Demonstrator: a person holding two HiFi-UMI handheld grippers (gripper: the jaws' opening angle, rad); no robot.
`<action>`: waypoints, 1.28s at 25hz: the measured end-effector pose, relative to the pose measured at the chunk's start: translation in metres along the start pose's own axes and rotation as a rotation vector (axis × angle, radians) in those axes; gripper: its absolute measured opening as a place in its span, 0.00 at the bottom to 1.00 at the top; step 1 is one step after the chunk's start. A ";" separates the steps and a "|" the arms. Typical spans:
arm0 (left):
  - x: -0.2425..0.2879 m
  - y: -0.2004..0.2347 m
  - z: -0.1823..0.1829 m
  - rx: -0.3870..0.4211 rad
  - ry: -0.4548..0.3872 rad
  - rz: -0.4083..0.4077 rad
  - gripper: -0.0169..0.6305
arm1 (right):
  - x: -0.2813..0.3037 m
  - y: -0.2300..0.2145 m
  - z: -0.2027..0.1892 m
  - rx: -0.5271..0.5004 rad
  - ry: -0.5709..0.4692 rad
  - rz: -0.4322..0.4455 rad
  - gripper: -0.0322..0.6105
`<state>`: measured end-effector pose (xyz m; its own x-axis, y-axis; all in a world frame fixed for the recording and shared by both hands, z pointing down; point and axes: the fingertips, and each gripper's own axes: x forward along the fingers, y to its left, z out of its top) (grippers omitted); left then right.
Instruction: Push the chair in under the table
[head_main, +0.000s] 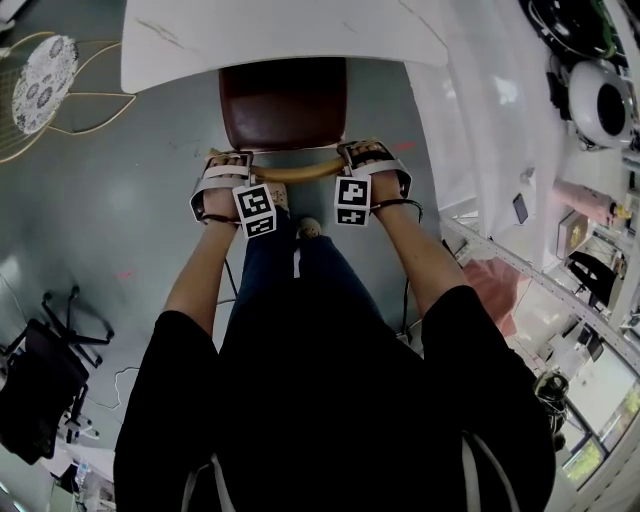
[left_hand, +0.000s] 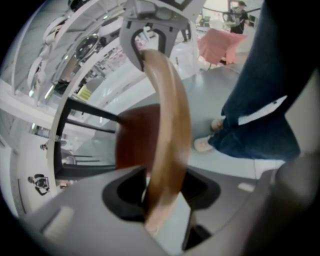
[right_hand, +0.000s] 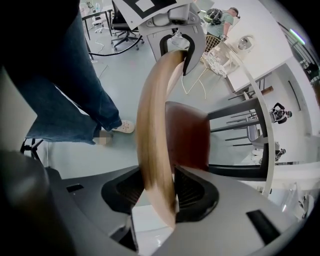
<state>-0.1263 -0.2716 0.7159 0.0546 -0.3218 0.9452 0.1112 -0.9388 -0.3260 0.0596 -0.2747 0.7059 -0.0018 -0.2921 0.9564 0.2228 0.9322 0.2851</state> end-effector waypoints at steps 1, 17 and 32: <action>0.001 0.003 -0.001 0.000 0.002 0.002 0.33 | 0.000 -0.003 0.000 0.002 0.001 -0.004 0.33; 0.005 0.015 -0.003 -0.037 -0.037 -0.028 0.36 | 0.003 -0.019 0.000 0.045 -0.025 -0.015 0.33; -0.097 0.039 0.025 -0.303 -0.284 0.061 0.23 | -0.084 -0.041 0.002 0.213 -0.302 -0.084 0.30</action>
<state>-0.1026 -0.2742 0.6108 0.3281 -0.3709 0.8688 -0.1948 -0.9265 -0.3220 0.0487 -0.2877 0.6138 -0.3063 -0.3232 0.8954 0.0022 0.9404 0.3401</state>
